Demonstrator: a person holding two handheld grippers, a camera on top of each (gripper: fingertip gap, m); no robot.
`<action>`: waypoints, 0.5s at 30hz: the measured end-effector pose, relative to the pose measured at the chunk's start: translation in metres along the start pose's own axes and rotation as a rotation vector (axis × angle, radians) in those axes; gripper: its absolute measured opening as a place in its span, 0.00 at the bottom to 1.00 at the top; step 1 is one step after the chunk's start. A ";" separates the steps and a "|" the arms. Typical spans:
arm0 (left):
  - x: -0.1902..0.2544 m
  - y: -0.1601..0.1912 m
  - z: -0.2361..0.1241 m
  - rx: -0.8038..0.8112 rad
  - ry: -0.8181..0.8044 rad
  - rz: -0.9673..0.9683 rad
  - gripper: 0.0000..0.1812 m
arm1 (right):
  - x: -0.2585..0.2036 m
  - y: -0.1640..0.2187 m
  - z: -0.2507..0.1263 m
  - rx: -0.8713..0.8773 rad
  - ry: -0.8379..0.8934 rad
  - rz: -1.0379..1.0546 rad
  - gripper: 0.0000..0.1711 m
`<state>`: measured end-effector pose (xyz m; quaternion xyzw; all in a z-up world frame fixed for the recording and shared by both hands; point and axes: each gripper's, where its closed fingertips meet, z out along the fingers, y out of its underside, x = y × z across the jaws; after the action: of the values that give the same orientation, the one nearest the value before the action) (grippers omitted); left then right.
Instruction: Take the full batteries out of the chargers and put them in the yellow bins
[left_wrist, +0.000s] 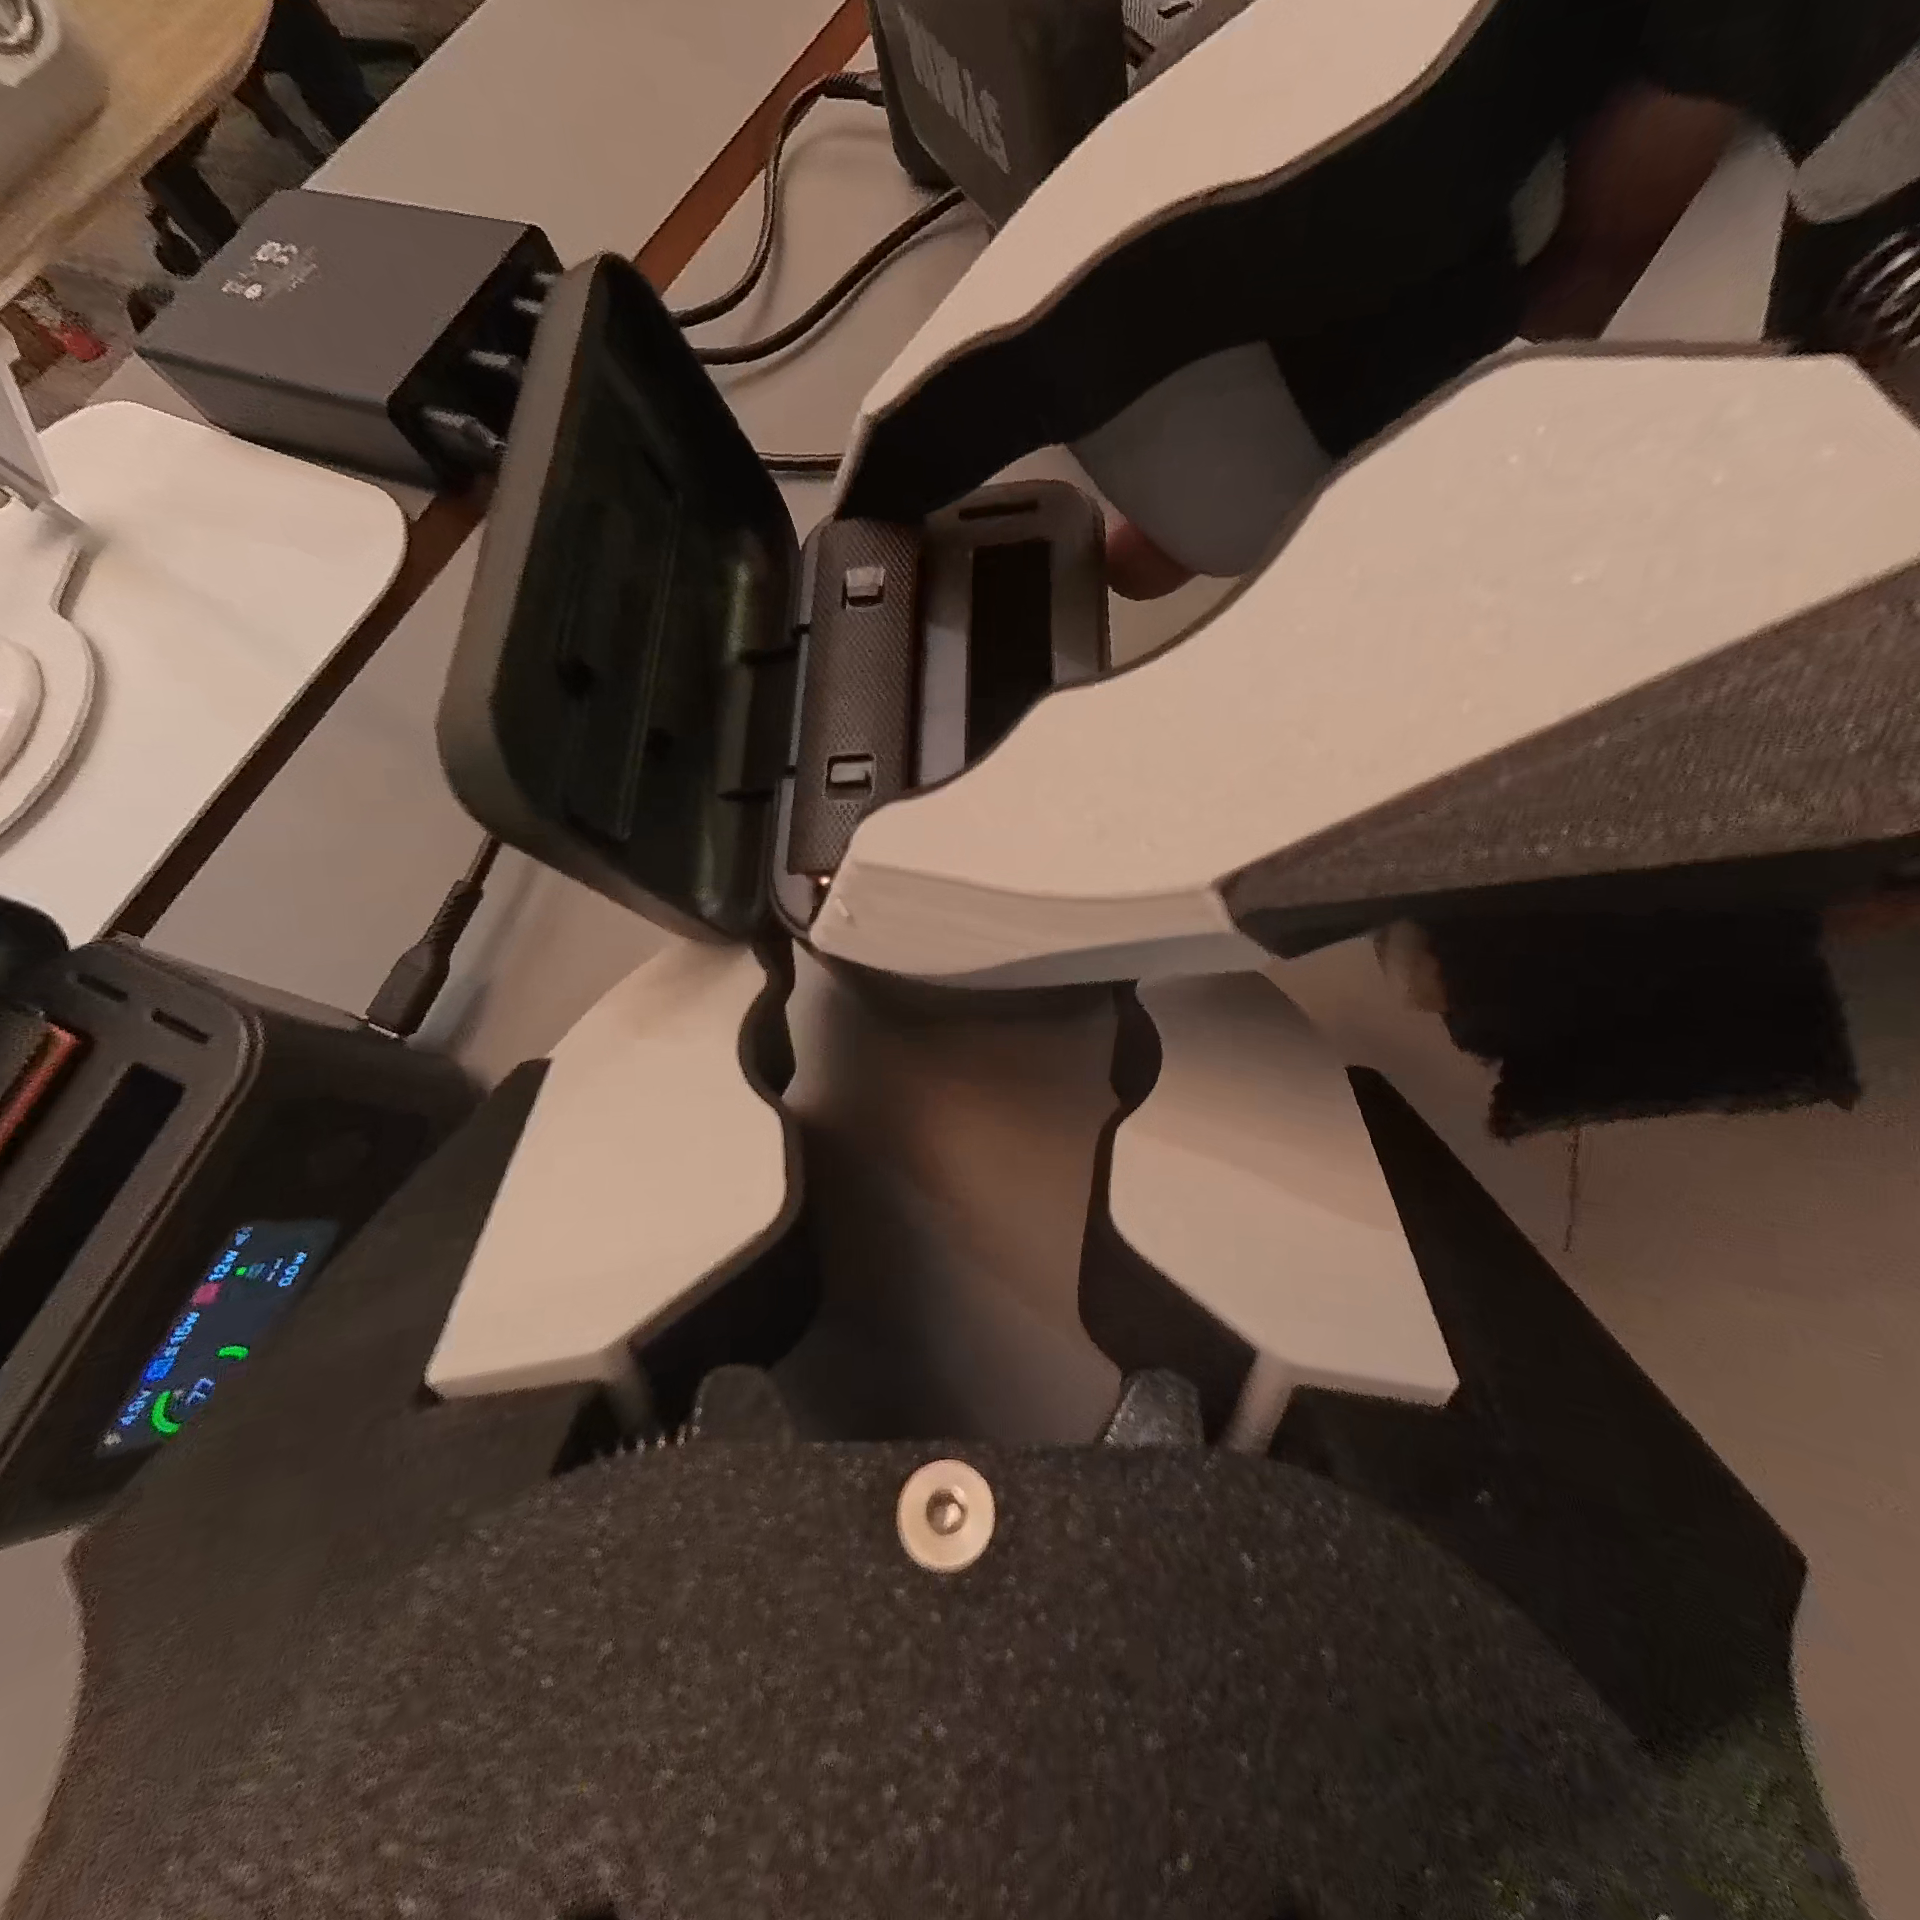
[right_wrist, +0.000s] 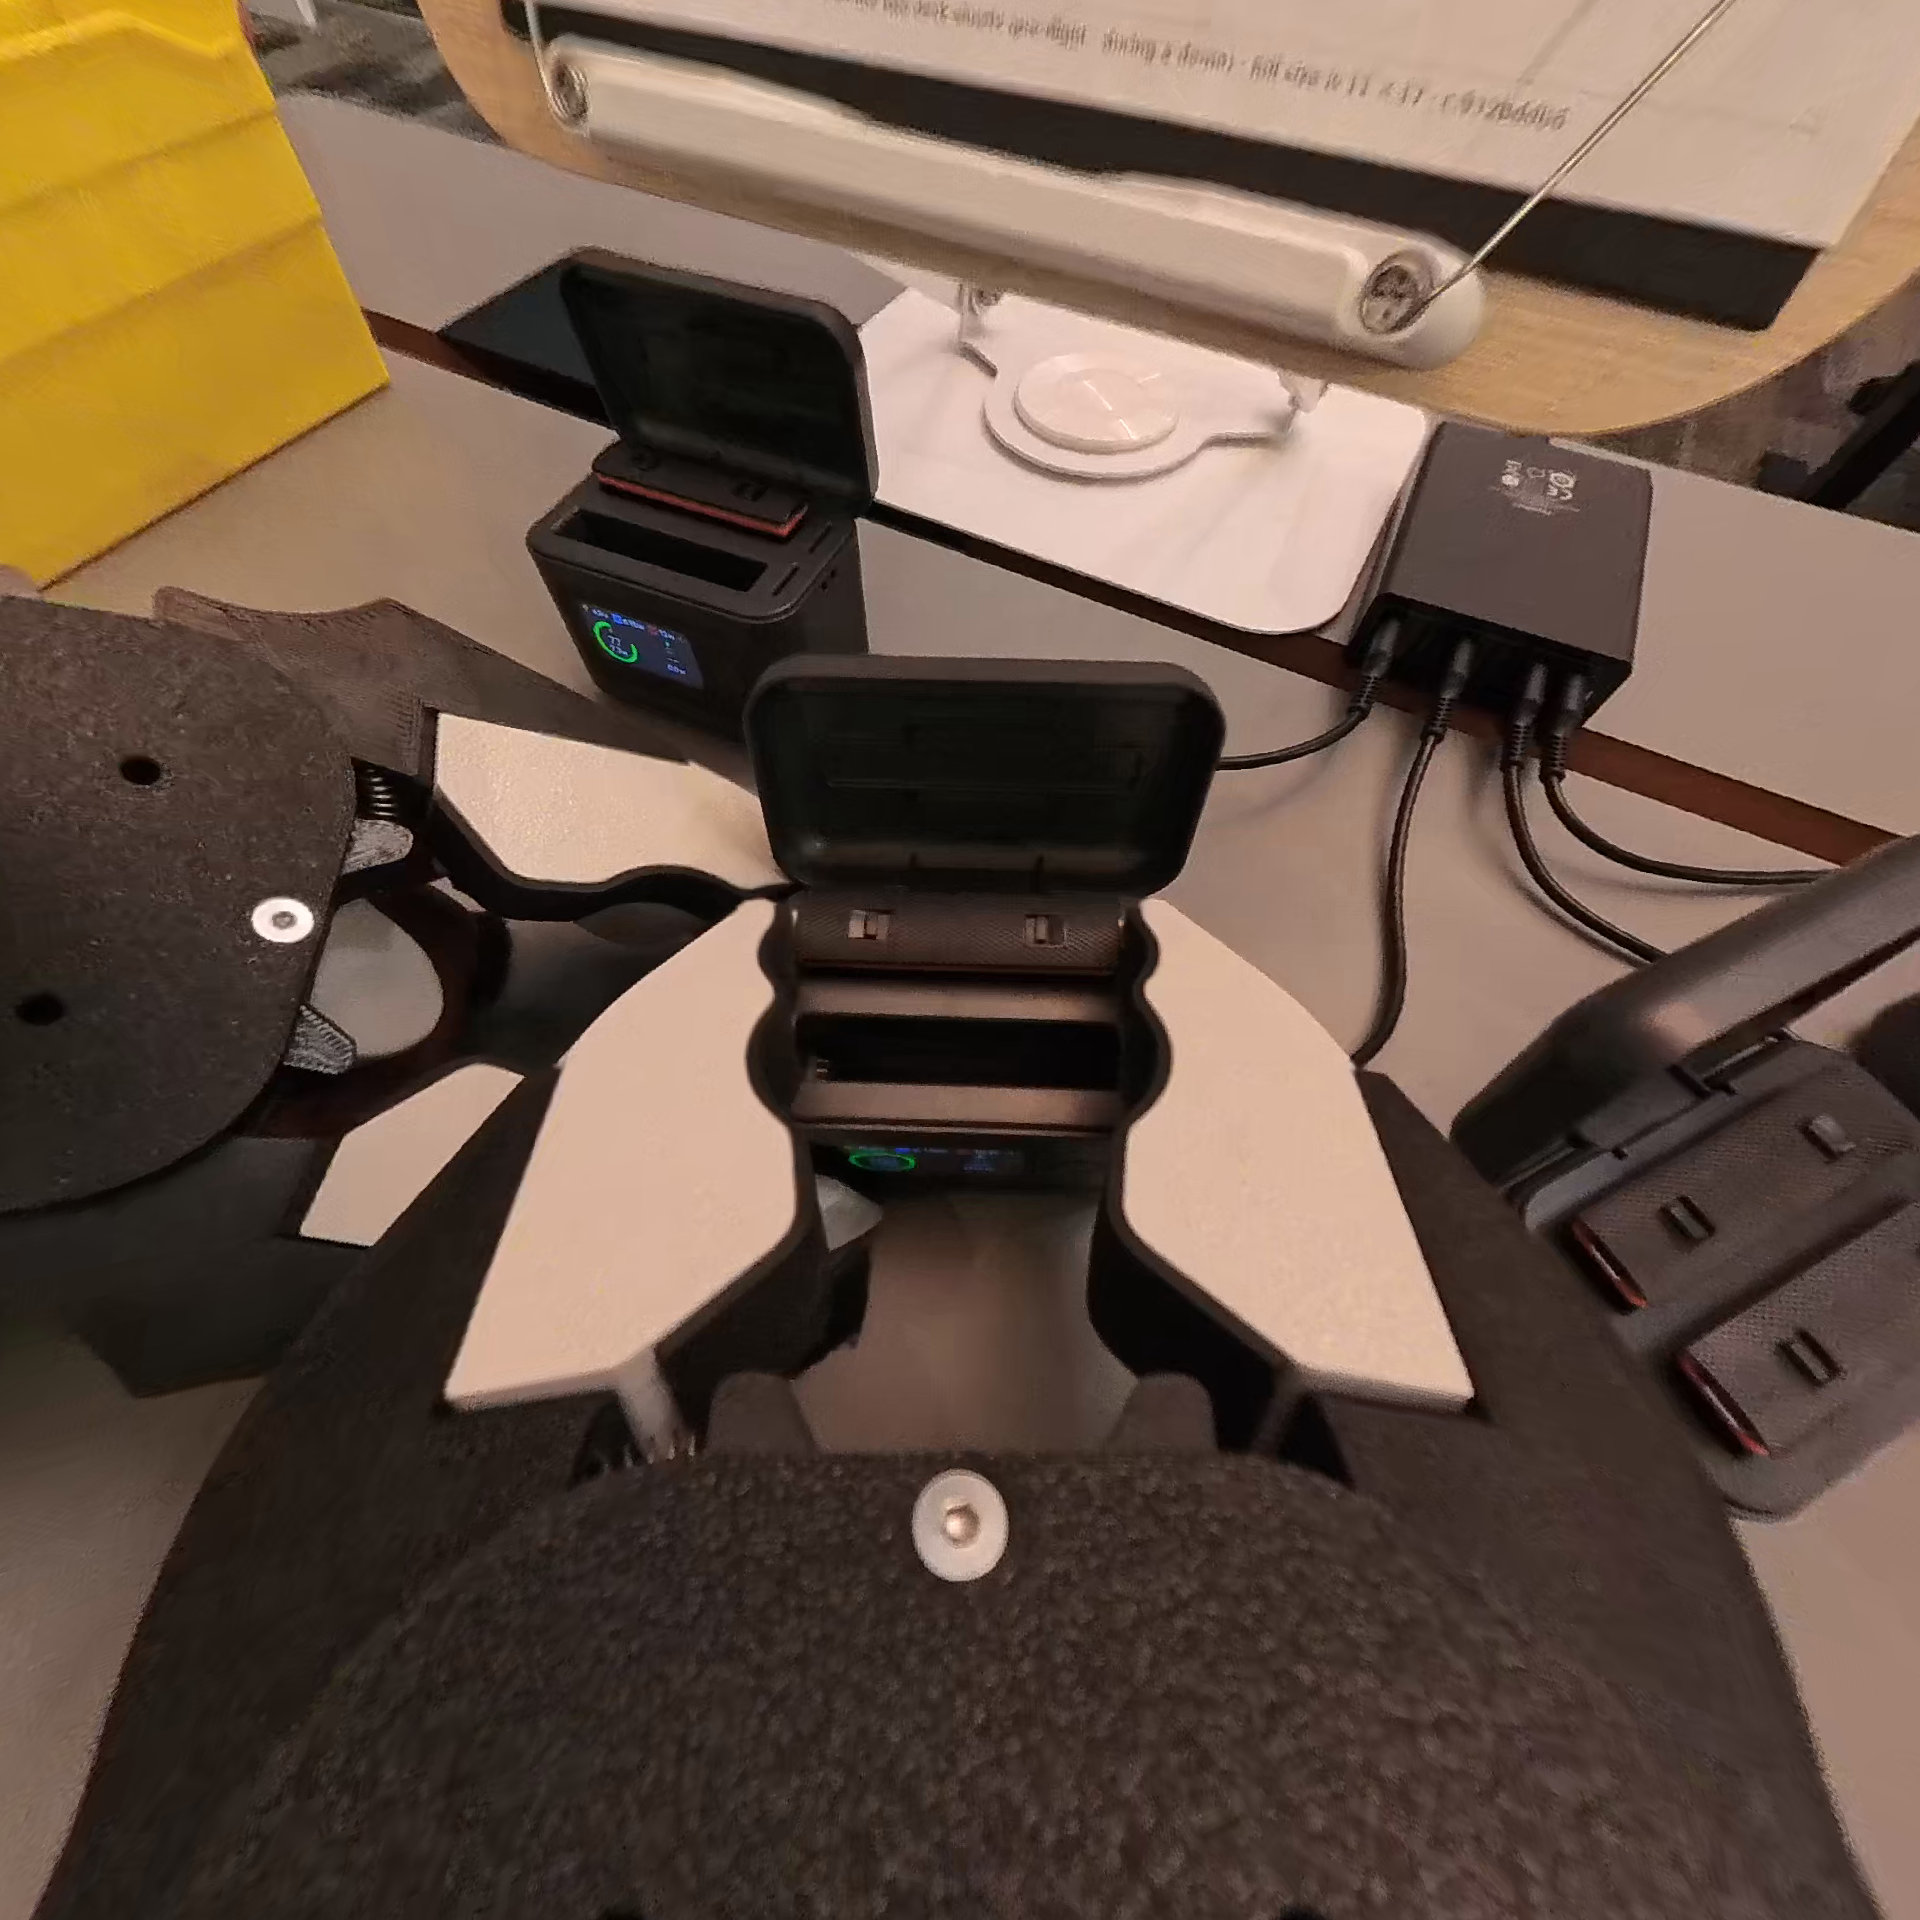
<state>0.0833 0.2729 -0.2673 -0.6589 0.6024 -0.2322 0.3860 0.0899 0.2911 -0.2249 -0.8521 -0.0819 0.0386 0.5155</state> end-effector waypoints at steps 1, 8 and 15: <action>0.001 0.000 0.000 0.000 -0.002 0.003 0.32 | 0.001 0.000 0.000 0.006 0.000 0.001 0.35; 0.000 0.002 0.000 -0.014 0.006 -0.033 0.31 | 0.000 -0.003 0.000 0.045 0.014 -0.020 0.34; -0.001 0.002 -0.001 -0.011 0.016 -0.038 0.31 | 0.008 -0.041 -0.023 0.173 -0.013 0.063 0.34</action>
<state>0.0813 0.2733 -0.2688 -0.6706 0.5940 -0.2415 0.3730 0.0970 0.2909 -0.1775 -0.8063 -0.0547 0.0675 0.5850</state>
